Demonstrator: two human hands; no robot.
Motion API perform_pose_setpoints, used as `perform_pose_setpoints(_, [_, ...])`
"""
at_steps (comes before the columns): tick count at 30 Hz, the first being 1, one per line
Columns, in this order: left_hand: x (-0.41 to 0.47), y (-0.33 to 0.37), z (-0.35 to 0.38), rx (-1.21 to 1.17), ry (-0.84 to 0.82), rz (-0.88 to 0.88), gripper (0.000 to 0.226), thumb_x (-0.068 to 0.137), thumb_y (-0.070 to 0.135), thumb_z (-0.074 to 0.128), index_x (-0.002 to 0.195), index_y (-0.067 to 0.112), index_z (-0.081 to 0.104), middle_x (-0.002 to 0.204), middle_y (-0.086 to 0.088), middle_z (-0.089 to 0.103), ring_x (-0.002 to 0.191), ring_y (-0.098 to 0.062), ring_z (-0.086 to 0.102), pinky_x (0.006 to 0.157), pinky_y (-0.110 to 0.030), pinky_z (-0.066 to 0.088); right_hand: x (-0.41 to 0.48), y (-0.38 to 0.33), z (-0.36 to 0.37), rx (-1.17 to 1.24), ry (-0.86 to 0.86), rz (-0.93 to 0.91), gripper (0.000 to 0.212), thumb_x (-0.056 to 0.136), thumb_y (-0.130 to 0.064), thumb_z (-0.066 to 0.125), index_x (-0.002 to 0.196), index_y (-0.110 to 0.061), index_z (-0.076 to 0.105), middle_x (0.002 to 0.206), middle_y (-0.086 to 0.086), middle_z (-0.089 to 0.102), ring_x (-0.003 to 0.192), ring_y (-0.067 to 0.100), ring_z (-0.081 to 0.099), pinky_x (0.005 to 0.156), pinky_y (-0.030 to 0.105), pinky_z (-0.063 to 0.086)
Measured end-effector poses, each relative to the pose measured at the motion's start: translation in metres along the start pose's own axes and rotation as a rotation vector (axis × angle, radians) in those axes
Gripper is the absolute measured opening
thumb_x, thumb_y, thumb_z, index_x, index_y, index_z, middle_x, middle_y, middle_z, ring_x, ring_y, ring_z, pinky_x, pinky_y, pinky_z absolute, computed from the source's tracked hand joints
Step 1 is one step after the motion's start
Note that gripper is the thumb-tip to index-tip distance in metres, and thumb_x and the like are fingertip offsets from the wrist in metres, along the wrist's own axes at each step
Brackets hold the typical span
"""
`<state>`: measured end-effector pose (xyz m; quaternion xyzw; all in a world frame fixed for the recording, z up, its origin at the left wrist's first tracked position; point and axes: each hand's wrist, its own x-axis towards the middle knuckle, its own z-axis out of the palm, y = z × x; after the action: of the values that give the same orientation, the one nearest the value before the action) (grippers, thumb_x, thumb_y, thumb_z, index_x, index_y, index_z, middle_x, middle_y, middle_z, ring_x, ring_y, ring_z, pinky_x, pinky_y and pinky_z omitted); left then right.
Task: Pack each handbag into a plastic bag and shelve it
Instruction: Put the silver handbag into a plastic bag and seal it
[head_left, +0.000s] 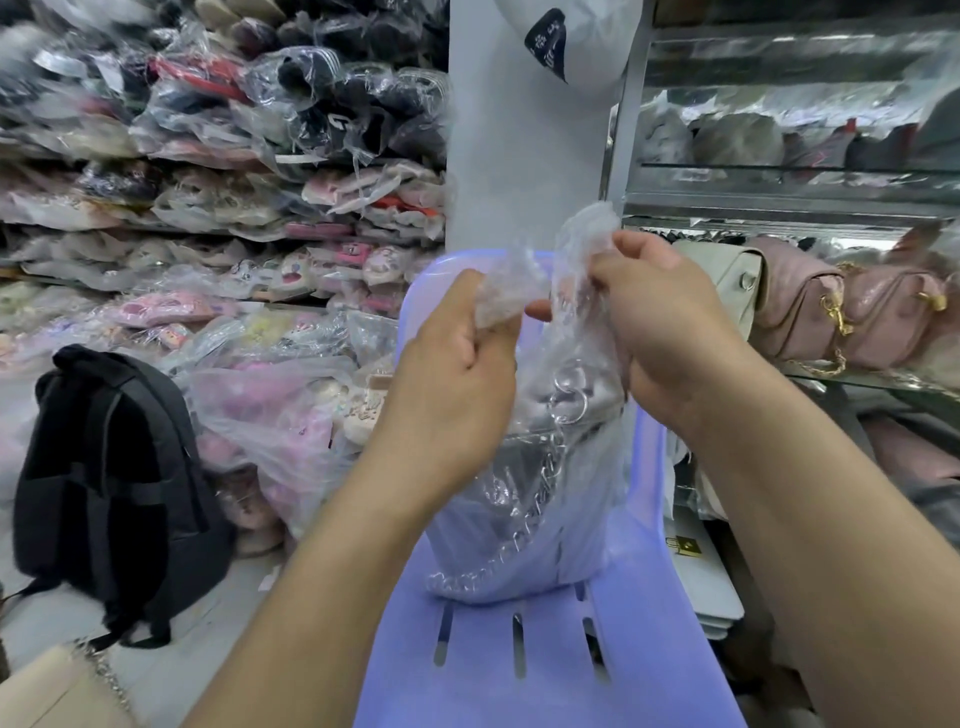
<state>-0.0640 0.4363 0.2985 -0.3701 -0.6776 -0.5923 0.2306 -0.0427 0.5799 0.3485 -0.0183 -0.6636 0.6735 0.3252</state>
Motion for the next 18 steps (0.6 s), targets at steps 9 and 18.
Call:
perform_pose_setpoints(9, [0.001,0.004,-0.001,0.039,0.185,-0.205,0.021,0.105,0.042,0.041,0.103,0.022,0.034,0.088,0.006,0.059,0.071,-0.002,0.055,0.054,-0.016,0.039,-0.018,-0.002,0.010,0.281,-0.346,0.144,0.018,0.093,-0.023,0.035,0.080,-0.015,0.043,0.080,0.011,0.040,0.059,0.021,0.025,0.061,0.033,0.036])
perform_pose_setpoints(18, [-0.008,0.001,0.012,0.050,-0.075,0.014,0.039,0.084,0.017,0.053,0.107,0.043,0.037,0.114,0.009,0.038,0.111,-0.018,0.056,0.086,-0.048,0.055,-0.022,0.001,0.001,-0.613,-0.462,-0.227,0.059,0.071,-0.082,0.050,0.071,-0.026,0.069,0.045,-0.018,0.049,0.039,0.000,0.045,0.045,0.017,0.032])
